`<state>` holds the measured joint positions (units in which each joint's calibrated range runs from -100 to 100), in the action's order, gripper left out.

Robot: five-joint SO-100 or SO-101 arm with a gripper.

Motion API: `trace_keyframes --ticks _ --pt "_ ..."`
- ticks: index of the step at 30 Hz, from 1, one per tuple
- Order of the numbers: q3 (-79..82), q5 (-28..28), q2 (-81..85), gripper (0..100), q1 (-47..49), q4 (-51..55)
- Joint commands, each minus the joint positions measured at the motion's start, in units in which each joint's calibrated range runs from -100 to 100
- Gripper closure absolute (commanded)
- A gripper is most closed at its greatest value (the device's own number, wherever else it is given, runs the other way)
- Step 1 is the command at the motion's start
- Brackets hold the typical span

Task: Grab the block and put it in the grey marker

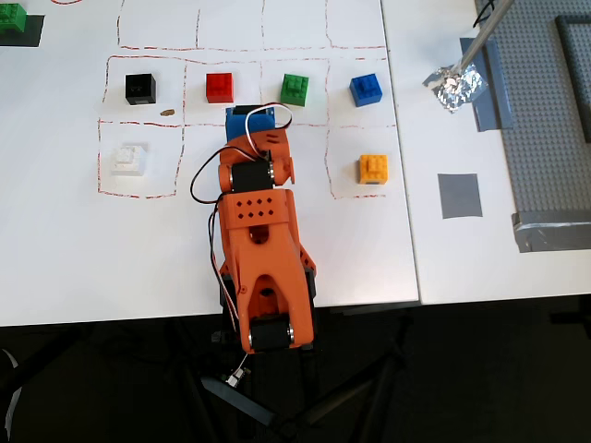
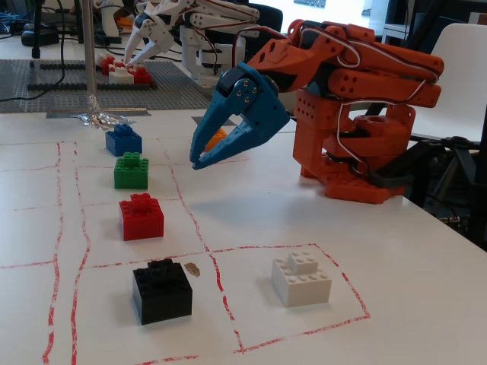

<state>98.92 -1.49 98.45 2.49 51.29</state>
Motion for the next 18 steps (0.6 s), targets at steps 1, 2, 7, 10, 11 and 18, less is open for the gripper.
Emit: trace_keyframes --ticks 1,2,7,10,11,18 --pt "-1.7 -1.2 -4.2 100 0.8 0.1" --pt "-2.6 -1.4 -5.7 100 0.6 0.1" --pt "-10.0 -2.5 -12.9 100 0.2 3.7" --pt "-15.7 -3.9 -17.8 100 0.0 7.2" --pt "-17.6 -4.3 -19.6 100 -0.3 8.3" --pt "-31.6 -6.3 -33.5 100 -5.9 14.6"
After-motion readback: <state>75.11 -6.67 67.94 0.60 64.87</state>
